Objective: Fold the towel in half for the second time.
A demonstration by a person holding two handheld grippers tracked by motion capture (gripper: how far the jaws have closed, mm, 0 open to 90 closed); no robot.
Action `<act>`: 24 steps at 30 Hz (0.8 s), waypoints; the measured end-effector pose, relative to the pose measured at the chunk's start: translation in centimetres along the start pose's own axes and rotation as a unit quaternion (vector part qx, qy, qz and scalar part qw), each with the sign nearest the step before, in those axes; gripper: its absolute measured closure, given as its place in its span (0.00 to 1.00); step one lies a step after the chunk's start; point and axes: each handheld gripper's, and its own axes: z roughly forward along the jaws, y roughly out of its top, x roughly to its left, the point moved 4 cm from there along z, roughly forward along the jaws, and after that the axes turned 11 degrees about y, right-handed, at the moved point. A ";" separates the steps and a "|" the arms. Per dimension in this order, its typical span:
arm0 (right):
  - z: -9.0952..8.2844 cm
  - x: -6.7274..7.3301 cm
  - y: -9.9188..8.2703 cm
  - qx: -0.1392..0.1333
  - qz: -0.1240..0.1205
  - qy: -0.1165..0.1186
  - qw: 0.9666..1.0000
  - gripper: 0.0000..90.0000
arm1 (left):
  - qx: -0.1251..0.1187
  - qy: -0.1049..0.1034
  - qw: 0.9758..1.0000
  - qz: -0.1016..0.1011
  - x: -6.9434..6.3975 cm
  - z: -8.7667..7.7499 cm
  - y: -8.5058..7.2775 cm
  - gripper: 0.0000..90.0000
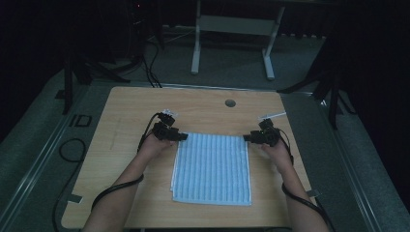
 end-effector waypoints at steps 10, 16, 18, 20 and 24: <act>2.6 -0.5 -0.2 0.044 0.004 -0.005 0.999 0.90 | 0.026 -0.011 1.000 0.015 -0.2 2.1 0.7 0.84; 1.5 -0.4 1.3 0.018 -0.003 -0.019 1.000 0.98 | -0.011 -0.020 1.000 0.006 -0.6 0.4 2.0 0.95; 0.7 -0.2 1.9 0.010 -0.009 -0.021 1.000 0.98 | -0.032 -0.029 0.999 0.011 -0.9 -0.7 2.3 0.95; -0.1 0.2 2.3 0.000 -0.017 -0.019 1.000 0.98 | -0.055 -0.040 0.998 0.010 -1.2 -2.1 2.5 0.95; -2.5 2.0 2.2 -0.024 -0.044 -0.013 0.999 0.98 | -0.076 -0.061 0.995 0.032 -2.1 -4.9 1.7 0.95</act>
